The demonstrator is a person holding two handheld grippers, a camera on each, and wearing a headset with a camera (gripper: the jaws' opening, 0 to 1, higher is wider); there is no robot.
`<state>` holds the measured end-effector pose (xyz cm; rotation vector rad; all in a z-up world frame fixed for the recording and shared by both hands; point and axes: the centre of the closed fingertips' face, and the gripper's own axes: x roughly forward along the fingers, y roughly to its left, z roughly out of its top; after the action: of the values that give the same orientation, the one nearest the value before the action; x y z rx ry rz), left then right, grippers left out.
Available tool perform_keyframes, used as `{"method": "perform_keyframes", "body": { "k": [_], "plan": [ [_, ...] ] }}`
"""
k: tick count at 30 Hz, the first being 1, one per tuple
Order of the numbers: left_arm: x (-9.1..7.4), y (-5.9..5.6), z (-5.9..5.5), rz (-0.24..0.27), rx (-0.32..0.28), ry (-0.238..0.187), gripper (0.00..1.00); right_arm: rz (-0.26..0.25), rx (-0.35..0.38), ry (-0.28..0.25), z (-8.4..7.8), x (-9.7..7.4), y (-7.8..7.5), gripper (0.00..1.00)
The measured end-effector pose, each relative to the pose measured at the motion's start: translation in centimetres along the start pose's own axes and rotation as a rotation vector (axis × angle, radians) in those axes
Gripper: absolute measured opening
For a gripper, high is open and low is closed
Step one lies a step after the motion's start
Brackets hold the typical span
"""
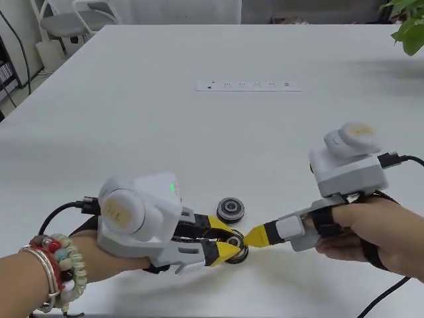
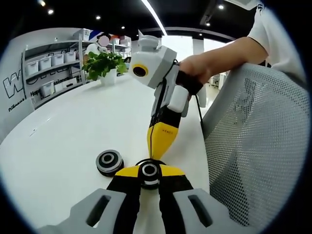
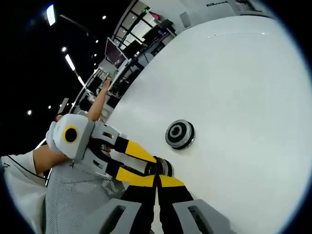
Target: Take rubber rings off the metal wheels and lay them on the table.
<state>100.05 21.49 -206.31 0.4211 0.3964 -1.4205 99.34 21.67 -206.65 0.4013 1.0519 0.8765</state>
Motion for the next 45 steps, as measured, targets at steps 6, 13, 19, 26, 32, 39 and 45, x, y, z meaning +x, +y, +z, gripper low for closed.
{"method": "perform_keyframes", "body": {
  "k": [6, 13, 19, 26, 32, 39, 45],
  "plan": [
    [0.0, 0.1, 0.0, -0.002, 0.014, 0.022, 0.1, -0.015, -0.022, 0.003, 0.1, -0.1, -0.1, 0.0],
    [-0.8, -0.2, 0.7, -0.051, 0.019, 0.033, 0.21, -0.006, 0.004, -0.026, 0.7, -0.4, -0.1, 0.0],
    [-1.4, -1.0, 2.0, -0.087, 0.029, 0.031, 0.53, -0.002, 0.021, -0.042, 1.0, -0.8, -0.3, 0.0],
    [-2.6, -1.1, 2.9, -0.094, 0.034, 0.035, 0.61, -0.005, 0.034, -0.077, 1.8, -1.6, -0.4, 0.0],
    [-4.8, -0.4, 5.7, -0.054, 0.024, -0.022, 0.73, 0.006, 0.066, -0.133, 2.8, -2.8, -0.4, 0.0],
    [-8.1, 0.1, 6.7, 0.028, 0.02, -0.06, 0.83, -0.017, 0.044, -0.152, 3.2, -3.4, -0.7, 0.0],
    [-11.1, 0.5, 6.3, 0.102, 0.01, -0.05, 0.88, -0.021, 0.037, -0.17, 3.6, -3.8, -0.7, 0.0]
  ]
}}
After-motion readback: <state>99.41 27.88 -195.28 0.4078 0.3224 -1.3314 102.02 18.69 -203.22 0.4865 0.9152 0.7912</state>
